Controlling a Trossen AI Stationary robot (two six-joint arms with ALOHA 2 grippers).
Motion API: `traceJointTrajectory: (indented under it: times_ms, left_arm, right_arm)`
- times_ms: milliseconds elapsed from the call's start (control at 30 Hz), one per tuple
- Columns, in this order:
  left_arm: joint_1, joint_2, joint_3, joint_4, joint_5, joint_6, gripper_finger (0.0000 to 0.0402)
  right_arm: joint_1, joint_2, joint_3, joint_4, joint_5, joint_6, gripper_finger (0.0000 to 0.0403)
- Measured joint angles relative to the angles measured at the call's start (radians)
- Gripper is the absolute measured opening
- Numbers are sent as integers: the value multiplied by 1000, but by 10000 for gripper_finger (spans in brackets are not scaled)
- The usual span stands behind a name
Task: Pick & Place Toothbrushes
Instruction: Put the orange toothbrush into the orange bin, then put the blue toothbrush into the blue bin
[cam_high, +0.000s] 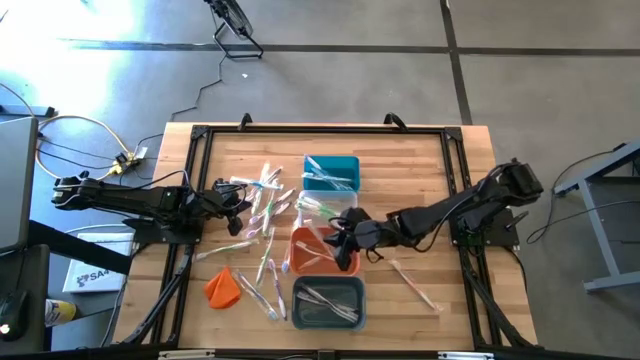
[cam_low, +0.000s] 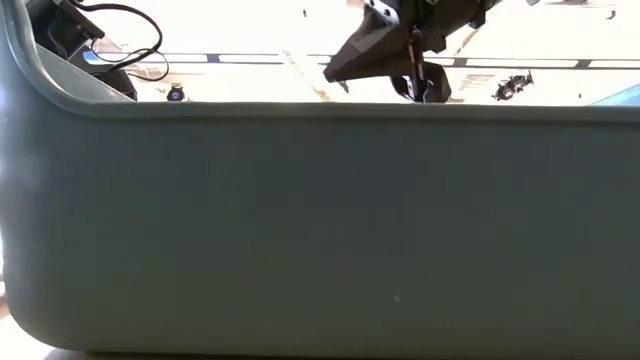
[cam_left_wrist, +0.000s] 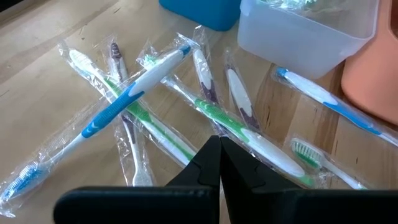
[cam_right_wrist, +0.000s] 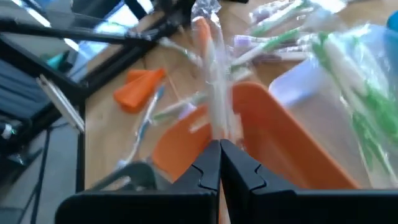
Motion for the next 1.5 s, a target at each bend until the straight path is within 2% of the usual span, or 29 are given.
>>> traceJointTrajectory:
  times_ms: [400,733,1167,1300,1500]
  left_arm:
    - [0,0,0,0,0,0,0]
    - [0,0,0,0,0,0,0]
    - [0,0,0,-1,0,0,0]
    - [0,0,0,-1,0,0,0]
    - [0,0,0,-1,0,0,0]
  right_arm:
    - [12,35,2,-10,-9,-40,3]
    - [11,37,2,-91,-88,-34,3]
    - [8,36,2,-118,-92,-33,4]
    - [8,36,2,-118,-114,-33,22]
    - [9,36,2,-119,-118,-32,74]
